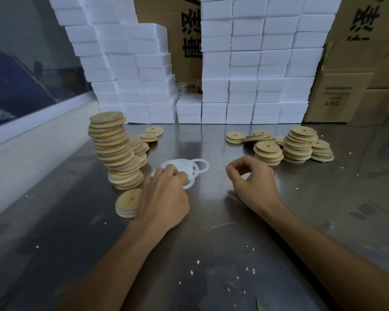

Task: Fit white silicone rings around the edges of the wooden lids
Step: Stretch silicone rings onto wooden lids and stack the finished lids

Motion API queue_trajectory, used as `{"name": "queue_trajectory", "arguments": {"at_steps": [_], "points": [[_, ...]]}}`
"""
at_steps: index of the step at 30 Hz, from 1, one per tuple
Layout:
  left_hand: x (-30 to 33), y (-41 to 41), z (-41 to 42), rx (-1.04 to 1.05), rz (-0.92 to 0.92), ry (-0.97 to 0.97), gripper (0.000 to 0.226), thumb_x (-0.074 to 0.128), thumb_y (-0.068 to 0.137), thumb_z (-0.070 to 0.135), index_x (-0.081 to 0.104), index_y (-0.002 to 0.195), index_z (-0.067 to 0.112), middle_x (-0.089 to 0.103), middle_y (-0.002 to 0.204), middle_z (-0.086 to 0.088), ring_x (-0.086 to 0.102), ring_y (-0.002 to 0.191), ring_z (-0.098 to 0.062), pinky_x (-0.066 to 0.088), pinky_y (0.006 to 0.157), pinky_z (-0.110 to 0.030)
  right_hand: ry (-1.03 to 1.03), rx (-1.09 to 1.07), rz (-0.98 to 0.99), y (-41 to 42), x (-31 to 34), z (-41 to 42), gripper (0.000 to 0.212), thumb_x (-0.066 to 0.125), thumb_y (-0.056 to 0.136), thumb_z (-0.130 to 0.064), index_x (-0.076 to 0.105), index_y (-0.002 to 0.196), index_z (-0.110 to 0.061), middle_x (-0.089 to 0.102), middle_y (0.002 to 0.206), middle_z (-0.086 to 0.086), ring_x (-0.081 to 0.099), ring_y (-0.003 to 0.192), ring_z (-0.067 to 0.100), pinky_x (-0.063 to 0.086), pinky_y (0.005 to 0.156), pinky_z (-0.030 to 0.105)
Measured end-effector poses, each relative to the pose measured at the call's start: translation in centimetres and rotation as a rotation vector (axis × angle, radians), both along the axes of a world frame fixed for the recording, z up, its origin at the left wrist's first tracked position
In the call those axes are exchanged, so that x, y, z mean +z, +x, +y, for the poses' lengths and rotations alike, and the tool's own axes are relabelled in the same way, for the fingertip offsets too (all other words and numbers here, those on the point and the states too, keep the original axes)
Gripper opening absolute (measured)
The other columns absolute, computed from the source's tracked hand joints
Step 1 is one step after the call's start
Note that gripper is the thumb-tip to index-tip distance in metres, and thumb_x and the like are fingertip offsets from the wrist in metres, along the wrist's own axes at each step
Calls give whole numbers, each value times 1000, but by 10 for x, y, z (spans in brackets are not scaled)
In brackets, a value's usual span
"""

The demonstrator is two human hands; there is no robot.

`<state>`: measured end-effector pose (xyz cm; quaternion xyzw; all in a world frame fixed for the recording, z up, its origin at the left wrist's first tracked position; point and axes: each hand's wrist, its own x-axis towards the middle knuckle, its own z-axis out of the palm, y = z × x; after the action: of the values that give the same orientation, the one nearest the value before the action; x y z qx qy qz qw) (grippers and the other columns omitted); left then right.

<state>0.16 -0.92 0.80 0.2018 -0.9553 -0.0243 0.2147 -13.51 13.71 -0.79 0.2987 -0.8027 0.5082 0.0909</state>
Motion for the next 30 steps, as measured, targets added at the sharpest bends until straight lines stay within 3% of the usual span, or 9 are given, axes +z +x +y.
{"name": "queue_trajectory", "arguments": {"at_steps": [6, 9, 12, 14, 16, 20, 25, 30], "points": [[-7, -5, -2, -86, 5, -1, 20, 51, 97, 23, 69, 106, 23, 65, 110, 6, 54, 103, -15, 32, 87, -24, 261, -136, 353, -34, 2, 25, 35, 67, 88, -20, 61, 122, -13, 61, 121, 5, 51, 117, 25, 45, 95, 41], [-7, -5, -1, -91, -14, 2, 18, 52, 95, 17, 69, 99, 20, 64, 103, 4, 53, 97, -15, 28, 78, -21, 436, -149, 265, -49, 0, 33, 62, 64, 90, -31, 39, 145, -20, 39, 152, 2, 32, 141, 25, 32, 110, 49], [-6, -5, 6, -107, -8, -58, 18, 48, 92, 11, 53, 79, 22, 51, 86, 6, 47, 91, -17, 28, 78, -28, 587, -156, 200, -56, -4, 31, 73, 57, 93, -45, 21, 153, -27, 19, 162, -3, 12, 150, 21, 22, 115, 52], [-6, -6, 8, -128, -3, -71, 18, 46, 90, 9, 49, 78, 23, 51, 85, 6, 47, 90, -18, 28, 78, -29, 593, -214, 231, -57, -4, 30, 72, 56, 92, -47, 24, 152, -26, 27, 157, 1, 20, 145, 26, 24, 113, 52], [-7, -6, 8, -161, 1, -47, 18, 45, 92, 13, 61, 93, 22, 61, 97, 4, 49, 97, -18, 33, 84, -30, 586, -296, 282, -58, -2, 30, 64, 60, 91, -43, 36, 146, -23, 37, 147, 7, 30, 134, 32, 28, 108, 51], [-6, -6, 10, -205, 40, 28, 25, 47, 89, 13, 65, 106, 18, 64, 106, 2, 50, 99, -18, 34, 86, -32, 530, -382, 321, -58, -1, 32, 42, 71, 82, -22, 59, 122, -12, 47, 132, 15, 38, 121, 38, 34, 99, 49], [-5, -5, 14, -303, 106, 77, 27, 50, 88, 6, 68, 107, 12, 60, 102, -3, 48, 98, -21, 36, 87, -35, 415, -336, 296, -55, 4, 36, 41, 62, 78, 0, 59, 119, -4, 54, 128, 20, 47, 114, 41, 41, 93, 48], [-5, -8, 18, -393, 194, 231, 27, 47, 88, -4, 62, 105, 11, 54, 103, -2, 48, 97, -22, 40, 87, -42, 218, -288, 404, -43, 10, 34, 30, 54, 97, -12, 50, 126, -19, 53, 128, 9, 56, 91, 39, 48, 68, 44]]}}
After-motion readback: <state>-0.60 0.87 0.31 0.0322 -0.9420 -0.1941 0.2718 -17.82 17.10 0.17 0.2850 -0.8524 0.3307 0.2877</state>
